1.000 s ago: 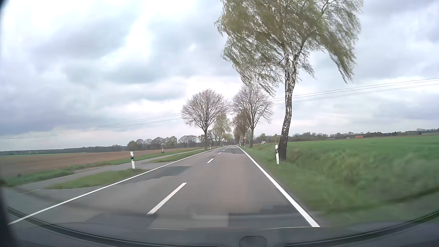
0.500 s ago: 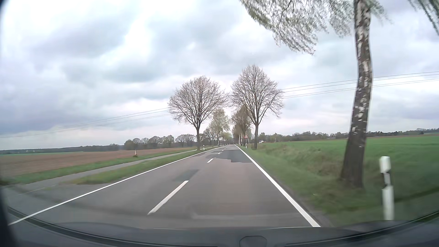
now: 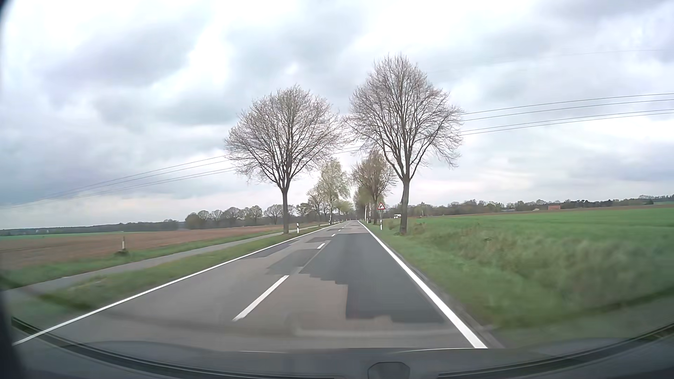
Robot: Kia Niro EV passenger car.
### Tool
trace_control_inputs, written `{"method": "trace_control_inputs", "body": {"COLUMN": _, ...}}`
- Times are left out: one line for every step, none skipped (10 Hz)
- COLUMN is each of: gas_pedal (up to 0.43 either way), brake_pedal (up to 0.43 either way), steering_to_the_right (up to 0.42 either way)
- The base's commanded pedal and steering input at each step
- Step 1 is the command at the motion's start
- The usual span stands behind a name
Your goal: Follow the waypoints while adhering to traffic rules and regulations
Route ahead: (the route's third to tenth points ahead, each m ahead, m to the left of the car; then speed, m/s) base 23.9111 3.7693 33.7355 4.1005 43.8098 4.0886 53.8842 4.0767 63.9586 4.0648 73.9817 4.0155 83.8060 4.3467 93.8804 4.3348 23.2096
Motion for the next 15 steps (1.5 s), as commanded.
{"method": "trace_control_inputs", "body": {"gas_pedal": 0.197, "brake_pedal": 0.0, "steering_to_the_right": -0.01}}
{"method": "trace_control_inputs", "body": {"gas_pedal": 0.197, "brake_pedal": 0.0, "steering_to_the_right": -0.008}}
{"method": "trace_control_inputs", "body": {"gas_pedal": 0.209, "brake_pedal": 0.0, "steering_to_the_right": -0.006}}
{"method": "trace_control_inputs", "body": {"gas_pedal": 0.209, "brake_pedal": 0.0, "steering_to_the_right": -0.005}}
{"method": "trace_control_inputs", "body": {"gas_pedal": 0.209, "brake_pedal": 0.0, "steering_to_the_right": -0.001}}
{"method": "trace_control_inputs", "body": {"gas_pedal": 0.197, "brake_pedal": 0.0, "steering_to_the_right": -0.001}}
{"method": "trace_control_inputs", "body": {"gas_pedal": 0.197, "brake_pedal": 0.0, "steering_to_the_right": -0.001}}
{"method": "trace_control_inputs", "body": {"gas_pedal": 0.197, "brake_pedal": 0.0, "steering_to_the_right": -0.001}}
{"method": "trace_control_inputs", "body": {"gas_pedal": 0.197, "brake_pedal": 0.0, "steering_to_the_right": -0.001}}
{"method": "trace_control_inputs", "body": {"gas_pedal": 0.197, "brake_pedal": 0.0, "steering_to_the_right": -0.002}}
{"method": "trace_control_inputs", "body": {"gas_pedal": 0.197, "brake_pedal": 0.0, "steering_to_the_right": -0.003}}
{"method": "trace_control_inputs", "body": {"gas_pedal": 0.197, "brake_pedal": 0.0, "steering_to_the_right": -0.003}}
{"method": "trace_control_inputs", "body": {"gas_pedal": 0.197, "brake_pedal": 0.0, "steering_to_the_right": -0.004}}
{"method": "trace_control_inputs", "body": {"gas_pedal": 0.22, "brake_pedal": 0.0, "steering_to_the_right": -0.004}}
{"method": "trace_control_inputs", "body": {"gas_pedal": 0.22, "brake_pedal": 0.0, "steering_to_the_right": -0.004}}
